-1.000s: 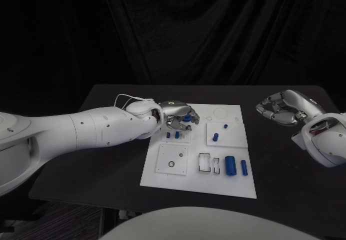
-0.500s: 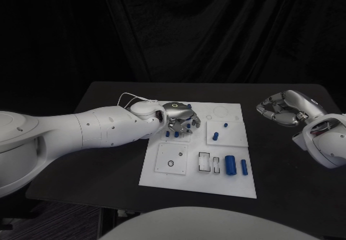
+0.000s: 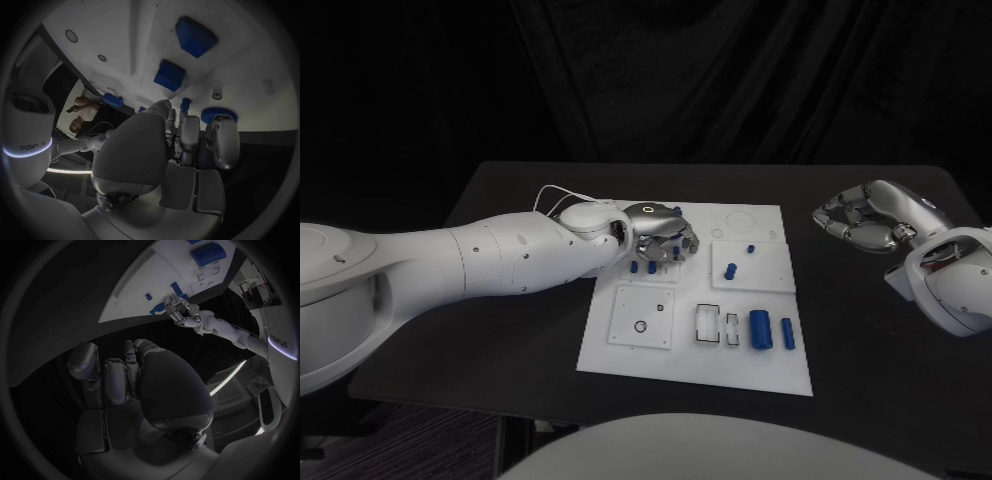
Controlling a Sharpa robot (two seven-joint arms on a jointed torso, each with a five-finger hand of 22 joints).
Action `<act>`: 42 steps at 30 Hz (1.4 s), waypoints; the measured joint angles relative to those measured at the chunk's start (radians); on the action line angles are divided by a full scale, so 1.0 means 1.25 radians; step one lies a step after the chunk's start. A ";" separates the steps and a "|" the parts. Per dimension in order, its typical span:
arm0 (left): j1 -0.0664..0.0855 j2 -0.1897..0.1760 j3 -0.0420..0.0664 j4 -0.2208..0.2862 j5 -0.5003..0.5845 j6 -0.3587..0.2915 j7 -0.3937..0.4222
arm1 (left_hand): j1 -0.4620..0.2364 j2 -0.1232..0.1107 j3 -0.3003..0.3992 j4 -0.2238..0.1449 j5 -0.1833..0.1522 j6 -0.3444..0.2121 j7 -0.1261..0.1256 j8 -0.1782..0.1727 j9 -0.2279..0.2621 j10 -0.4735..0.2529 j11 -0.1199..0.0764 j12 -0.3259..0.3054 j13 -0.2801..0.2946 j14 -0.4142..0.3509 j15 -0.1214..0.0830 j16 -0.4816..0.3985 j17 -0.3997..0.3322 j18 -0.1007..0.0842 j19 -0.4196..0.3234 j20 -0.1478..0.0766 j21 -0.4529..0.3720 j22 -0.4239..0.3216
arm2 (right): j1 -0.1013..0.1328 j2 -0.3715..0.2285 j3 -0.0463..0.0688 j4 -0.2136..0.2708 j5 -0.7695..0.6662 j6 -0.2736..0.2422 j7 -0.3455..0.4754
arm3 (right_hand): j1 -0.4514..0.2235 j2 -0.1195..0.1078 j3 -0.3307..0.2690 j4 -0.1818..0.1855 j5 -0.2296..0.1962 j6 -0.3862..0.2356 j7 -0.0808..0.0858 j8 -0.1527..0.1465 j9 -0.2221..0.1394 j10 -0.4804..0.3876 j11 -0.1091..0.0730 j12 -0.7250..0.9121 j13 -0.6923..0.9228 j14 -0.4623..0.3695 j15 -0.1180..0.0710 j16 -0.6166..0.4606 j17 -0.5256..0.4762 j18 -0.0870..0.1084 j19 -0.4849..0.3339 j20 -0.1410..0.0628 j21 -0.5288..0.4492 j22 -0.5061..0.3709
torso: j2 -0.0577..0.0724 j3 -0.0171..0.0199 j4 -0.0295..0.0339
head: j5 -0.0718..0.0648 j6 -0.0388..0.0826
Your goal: Assemble the parts on the task board
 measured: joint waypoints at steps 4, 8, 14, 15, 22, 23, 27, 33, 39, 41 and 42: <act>0.000 -0.002 0.000 -0.002 -0.001 -0.011 -0.007 | -0.003 -0.003 0.012 -0.005 0.013 0.008 0.002 0.000 -0.009 0.011 0.002 0.010 0.000 0.009 0.003 0.008 0.007 0.000 0.010 0.002 0.010 0.000 | 0.000 0.000 0.000 0.000 0.000 0.001 -0.001 | 0.000 0.000 0.000 0.000 0.003 0.000 0.000 0.000 0.000 0.000 0.000 0.000 0.000 0.000 0.000 0.000 0.000 0.000 0.000 0.000 0.000 0.000 | -0.001 0.0000 -0.0002 | -0.001 0.000; 0.000 -0.005 0.000 -0.003 -0.002 -0.021 -0.013 | -0.007 -0.008 0.020 -0.009 0.024 0.015 0.001 0.000 -0.017 0.017 0.000 0.020 0.000 0.009 0.003 0.009 0.008 0.000 0.011 0.003 0.013 0.000 | 0.000 0.002 0.000 -0.002 0.000 0.002 -0.002 | 0.000 0.000 0.000 0.000 0.003 0.000 0.000 0.000 0.000 0.000 0.000 0.000 0.000 0.000 0.000 0.000 0.000 0.000 0.000 0.000 0.000 0.000 | -0.001 0.0002 -0.0002 | 0.000 0.000; -0.001 -0.008 0.000 -0.003 -0.003 -0.033 -0.023 | -0.012 -0.012 0.030 -0.014 0.043 0.015 0.001 0.000 -0.023 0.019 0.002 0.028 0.004 0.009 0.003 0.009 0.008 0.000 0.011 0.003 0.013 0.000 | 0.000 0.006 0.000 -0.005 0.000 0.005 -0.002 | 0.000 0.000 0.000 0.000 0.003 0.000 0.000 0.000 0.000 0.000 0.000 0.000 0.000 0.000 0.000 0.000 0.000 0.000 0.000 0.000 0.000 0.000 | -0.001 0.0007 0.0006 | 0.002 0.000; -0.001 -0.008 0.000 -0.003 -0.003 -0.035 -0.025 | -0.012 -0.012 0.033 -0.013 0.043 0.015 0.001 0.000 -0.023 0.019 0.002 0.028 0.004 0.009 0.003 0.009 0.008 0.000 0.011 0.003 0.013 0.000 | 0.000 0.007 0.000 -0.005 0.000 0.006 -0.003 | 0.000 0.000 0.000 0.000 0.003 0.000 0.000 0.000 0.000 0.000 0.000 0.000 0.000 0.000 0.000 0.000 0.000 0.000 0.000 0.000 0.000 0.000 | -0.001 0.0007 0.0007 | 0.002 0.000; -0.001 -0.011 0.000 -0.001 -0.003 -0.039 -0.031 | -0.021 -0.011 0.039 -0.019 0.043 0.027 0.002 0.005 -0.026 0.024 0.001 0.042 0.010 0.010 0.001 0.012 0.008 0.000 0.019 0.002 0.024 0.000 | 0.000 0.007 0.000 -0.005 0.000 0.009 -0.004 | 0.000 0.000 0.000 0.000 0.003 0.000 0.000 0.000 0.000 0.000 0.000 0.000 0.000 0.000 0.000 0.000 0.000 0.000 0.000 0.000 0.000 0.000 | -0.001 0.0008 0.0017 | 0.002 0.000; -0.001 -0.012 0.000 -0.001 -0.003 -0.039 -0.031 | -0.022 -0.012 0.043 -0.021 0.041 0.031 0.002 0.005 -0.027 0.028 -0.001 0.046 0.011 0.012 0.000 0.012 0.008 0.000 0.021 0.004 0.027 0.000 | 0.000 0.007 0.000 -0.005 0.000 0.009 -0.004 | 0.000 0.000 0.000 0.000 0.003 0.000 0.000 0.000 0.000 0.000 0.000 0.000 0.000 0.000 0.000 0.000 0.000 0.000 0.000 0.000 0.000 0.000 | -0.001 0.0008 0.0021 | 0.001 0.000; -0.001 -0.011 0.000 -0.001 -0.003 -0.039 -0.032 | -0.029 -0.010 0.051 -0.026 0.027 0.041 0.003 0.010 -0.028 0.038 -0.005 0.054 0.013 0.012 0.000 0.012 0.008 0.000 0.024 0.002 0.027 0.000 | 0.000 0.007 0.000 -0.005 0.000 0.011 -0.005 | 0.000 0.000 0.000 0.000 0.003 0.000 0.000 0.000 0.000 0.000 0.000 0.000 0.000 0.000 0.000 0.000 0.000 0.000 0.000 0.000 0.000 0.000 | -0.001 0.0008 0.0023 | 0.001 0.000; -0.001 -0.007 0.000 -0.003 -0.004 -0.034 -0.035 | -0.036 -0.009 0.059 -0.035 0.017 0.058 0.004 0.016 -0.028 0.056 -0.010 0.063 0.013 0.015 -0.003 0.015 0.008 0.000 0.024 0.002 0.030 0.000 | 0.000 0.008 0.000 -0.005 0.000 0.013 -0.006 | 0.000 0.000 0.000 0.000 0.003 0.000 0.000 0.000 0.000 0.000 0.000 0.000 0.000 0.000 0.000 0.000 0.000 0.000 0.000 0.000 0.000 0.000 | -0.001 0.0008 0.0017 | 0.003 0.000; -0.003 -0.003 0.000 -0.007 -0.004 -0.024 -0.037 | -0.044 -0.011 0.073 -0.040 0.011 0.070 0.001 0.016 -0.034 0.080 -0.019 0.063 0.000 0.020 -0.009 0.015 0.004 0.000 0.027 -0.001 0.030 0.000 | 0.000 0.008 0.000 -0.006 0.000 0.015 -0.007 | 0.000 0.000 0.000 0.000 0.003 0.000 0.000 0.000 0.000 0.000 0.000 0.000 0.000 0.000 0.000 0.000 0.000 0.000 0.000 0.000 0.000 0.000 | -0.001 0.0008 0.0011 | 0.003 0.000; -0.004 -0.001 0.000 -0.008 -0.004 -0.021 -0.038 | -0.044 -0.011 0.077 -0.044 0.011 0.073 0.004 0.016 -0.035 0.087 -0.021 0.063 -0.004 0.020 -0.009 0.015 0.004 0.000 0.027 -0.001 0.032 0.000 | 0.000 0.009 0.000 -0.007 0.000 0.016 -0.007 | 0.000 0.000 0.000 0.000 0.003 0.000 0.000 0.000 0.000 0.000 0.000 0.000 0.000 0.000 0.000 0.000 0.000 0.000 0.000 0.000 0.000 0.000 | -0.001 0.0008 0.0011 | 0.002 0.000; -0.004 -0.001 0.000 -0.009 -0.004 -0.019 -0.038 | -0.044 -0.011 0.079 -0.046 0.011 0.074 0.005 0.016 -0.035 0.091 -0.022 0.063 -0.005 0.020 -0.009 0.015 0.004 0.000 0.027 -0.001 0.033 0.000 | 0.000 0.009 0.000 -0.007 0.000 0.016 -0.007 | 0.000 0.000 0.000 0.000 0.003 0.000 0.000 0.000 0.000 0.000 0.000 0.000 0.000 0.000 0.000 0.000 0.000 0.000 0.000 0.000 0.000 0.000 | -0.001 0.0008 0.0010 | 0.002 0.000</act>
